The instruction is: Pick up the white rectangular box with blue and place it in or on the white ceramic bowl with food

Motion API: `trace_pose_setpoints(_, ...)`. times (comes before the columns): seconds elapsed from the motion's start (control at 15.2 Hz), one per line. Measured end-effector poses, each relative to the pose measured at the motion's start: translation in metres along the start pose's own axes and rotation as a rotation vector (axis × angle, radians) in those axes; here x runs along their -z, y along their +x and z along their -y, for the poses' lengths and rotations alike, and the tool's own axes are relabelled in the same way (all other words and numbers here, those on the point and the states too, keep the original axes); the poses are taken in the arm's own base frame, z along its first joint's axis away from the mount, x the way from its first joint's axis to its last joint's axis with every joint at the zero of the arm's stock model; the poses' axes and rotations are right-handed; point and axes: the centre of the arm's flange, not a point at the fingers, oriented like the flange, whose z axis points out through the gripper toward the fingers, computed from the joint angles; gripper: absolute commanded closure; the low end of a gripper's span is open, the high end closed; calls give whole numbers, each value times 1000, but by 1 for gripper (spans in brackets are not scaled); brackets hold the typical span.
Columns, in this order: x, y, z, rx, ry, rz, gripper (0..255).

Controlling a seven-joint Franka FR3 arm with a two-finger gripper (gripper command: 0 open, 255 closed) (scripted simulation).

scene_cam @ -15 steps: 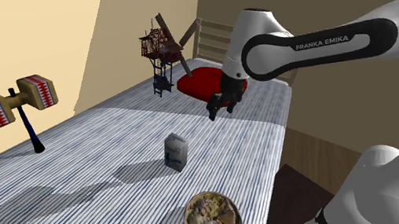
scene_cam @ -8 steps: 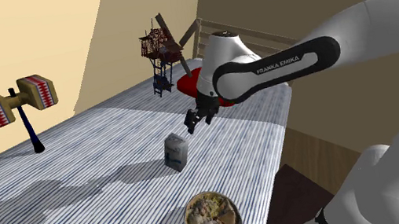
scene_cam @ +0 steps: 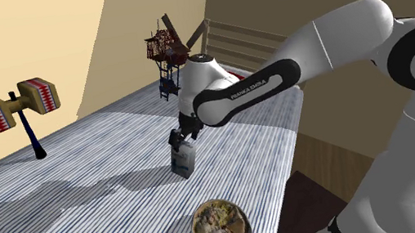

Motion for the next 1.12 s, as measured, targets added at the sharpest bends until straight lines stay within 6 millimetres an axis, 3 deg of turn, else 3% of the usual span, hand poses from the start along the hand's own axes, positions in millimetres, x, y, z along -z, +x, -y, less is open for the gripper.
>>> trace_pose_setpoints(0.46, -38, 1, 1, 5, -1, -1, 0)
trace_pose_setpoints(0.86, -42, 2, 1, 5, -1, -1, 0)
trace_pose_setpoints(0.92, -42, 2, 1, 5, -1, -1, 255)
trace_pose_setpoints(1.12, -42, 2, 1, 5, -1, -1, 255)
